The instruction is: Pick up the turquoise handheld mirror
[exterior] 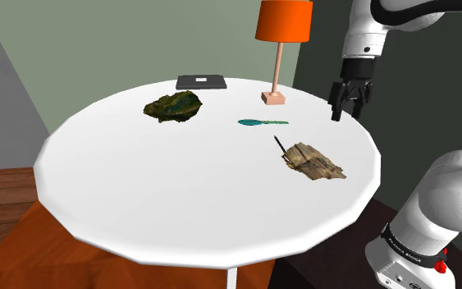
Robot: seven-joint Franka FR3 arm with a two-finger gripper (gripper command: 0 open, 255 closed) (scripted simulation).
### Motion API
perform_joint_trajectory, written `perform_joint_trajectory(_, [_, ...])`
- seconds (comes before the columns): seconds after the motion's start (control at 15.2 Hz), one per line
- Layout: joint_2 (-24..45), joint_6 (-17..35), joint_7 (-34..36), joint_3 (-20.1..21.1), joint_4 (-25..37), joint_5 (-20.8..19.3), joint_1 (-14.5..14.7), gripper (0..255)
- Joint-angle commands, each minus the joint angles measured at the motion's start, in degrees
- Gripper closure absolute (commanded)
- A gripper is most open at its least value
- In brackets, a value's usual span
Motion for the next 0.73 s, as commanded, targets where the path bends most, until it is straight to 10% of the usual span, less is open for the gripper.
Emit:
perform_joint_trajectory(0.0, [0.0,0.0,0.0,0.0,0.0,0.0,0.0,0])
perform_joint_trajectory(0.66, [18.75,15.3,-17.56,-6.49,5.66,-3.8,2.67,0])
